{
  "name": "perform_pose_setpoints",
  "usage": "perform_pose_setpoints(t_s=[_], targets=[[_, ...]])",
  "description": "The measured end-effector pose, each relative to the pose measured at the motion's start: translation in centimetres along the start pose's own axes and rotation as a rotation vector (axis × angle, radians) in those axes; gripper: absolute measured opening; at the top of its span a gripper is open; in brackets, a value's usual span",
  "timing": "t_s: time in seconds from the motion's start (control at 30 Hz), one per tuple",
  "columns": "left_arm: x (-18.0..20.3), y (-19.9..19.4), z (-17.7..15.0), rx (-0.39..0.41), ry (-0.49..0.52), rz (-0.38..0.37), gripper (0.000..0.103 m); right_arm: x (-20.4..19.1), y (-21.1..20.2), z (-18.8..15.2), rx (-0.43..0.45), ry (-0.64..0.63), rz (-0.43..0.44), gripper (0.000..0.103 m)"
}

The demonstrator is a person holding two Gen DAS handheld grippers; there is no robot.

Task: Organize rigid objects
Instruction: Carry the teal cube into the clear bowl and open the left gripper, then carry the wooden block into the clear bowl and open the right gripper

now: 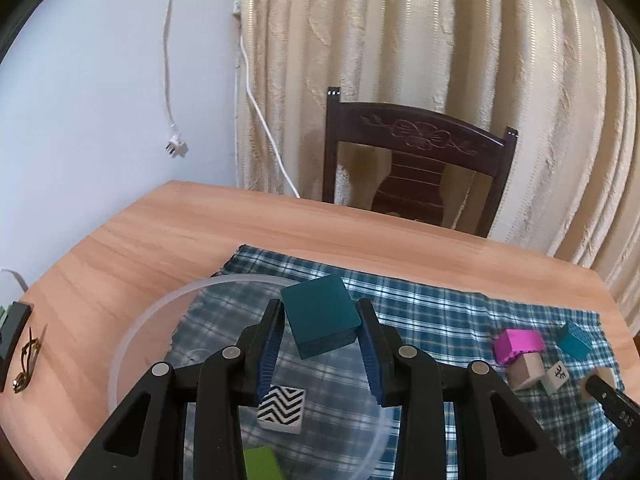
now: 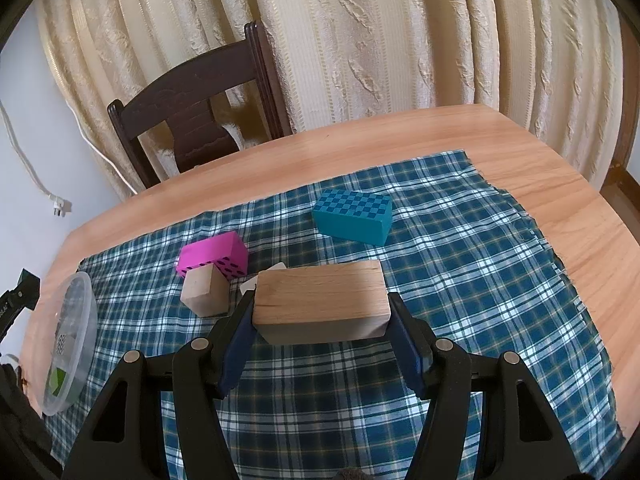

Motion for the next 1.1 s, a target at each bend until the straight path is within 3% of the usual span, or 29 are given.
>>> perform_pose_setpoints(t_s=[0.13,0.17,0.2,0.27,0.4,0.8,1.1], targets=[[-0.8,0.2,-0.1,-0.009,-0.026,0.024,0.040,-0.1,0.0,-0.1,0.001,-0.004,0.001,0.063],[-1.0,0.2,-0.1,-0.010,-0.036,0.030,0.049,-0.1,0.0,-0.1,0.001,-0.004,0.002,0.063],[-1.2,0.1,-0.1,-0.008,-0.048,0.038,0.069,-0.1,0.1,-0.1,0.002,-0.004,0.003,0.063],[-2.0,-0.2,-0.1,0.006,-0.090,0.054,0.091,-0.1,0.1,-0.1,0.002,-0.005,0.004,0.063],[-2.9,-1.0,0.0,0.053,-0.107,0.109,0.092,-0.2,0.1,-0.2,0.002,-0.005,0.005,0.063],[-4.7,-1.0,0.0,0.049,-0.158,0.128,0.095,-0.6,0.1,-0.4,0.001,-0.021,0.026,0.063],[-5.0,-1.3,0.0,0.063,-0.169,0.143,0.100,-1.5,-0.4,-0.7,0.009,-0.038,0.093,0.063]])
Point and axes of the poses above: each gripper's, at about its wrist camera, not at the fingertips, and y roughly the way its jaws point, x to its right, z to its top, the point moved 2 cm from there along y, roughly the way its jaws point, and after that the axes turned 8 degrees about y, right-handed, at the moved point
